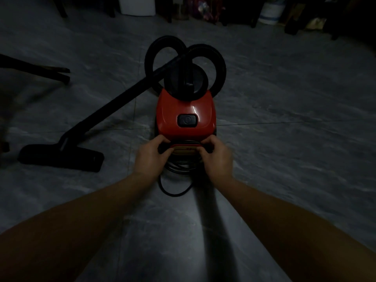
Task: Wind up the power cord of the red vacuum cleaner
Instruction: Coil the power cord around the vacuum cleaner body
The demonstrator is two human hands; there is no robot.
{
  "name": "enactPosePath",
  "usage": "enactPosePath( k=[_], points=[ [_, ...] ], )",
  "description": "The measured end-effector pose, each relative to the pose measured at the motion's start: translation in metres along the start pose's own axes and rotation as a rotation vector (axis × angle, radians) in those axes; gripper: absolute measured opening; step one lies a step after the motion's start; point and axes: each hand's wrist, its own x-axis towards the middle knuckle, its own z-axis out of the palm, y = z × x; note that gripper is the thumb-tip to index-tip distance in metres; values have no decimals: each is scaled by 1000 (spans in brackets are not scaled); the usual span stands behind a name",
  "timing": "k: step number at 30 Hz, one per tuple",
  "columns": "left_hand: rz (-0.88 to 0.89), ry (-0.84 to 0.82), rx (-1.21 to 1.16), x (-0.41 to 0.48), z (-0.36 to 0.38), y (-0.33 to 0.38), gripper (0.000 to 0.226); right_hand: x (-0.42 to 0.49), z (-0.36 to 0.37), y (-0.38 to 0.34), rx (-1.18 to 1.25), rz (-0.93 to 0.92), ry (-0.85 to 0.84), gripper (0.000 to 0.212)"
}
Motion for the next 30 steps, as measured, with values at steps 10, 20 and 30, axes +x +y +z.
enactPosePath(
  k=[10, 20, 30],
  points=[
    [-10, -18, -4, 4, -2, 2, 14, 0, -1, -1, -23, 2, 23, 5],
    [38, -30, 31, -17, -7, -9, 46, -16, -4, 12, -145, -109, -108, 50],
    [76, -118, 89, -17, -11, -15, 61, -19, -13, 18, -213, -188, -115, 62]
  ],
)
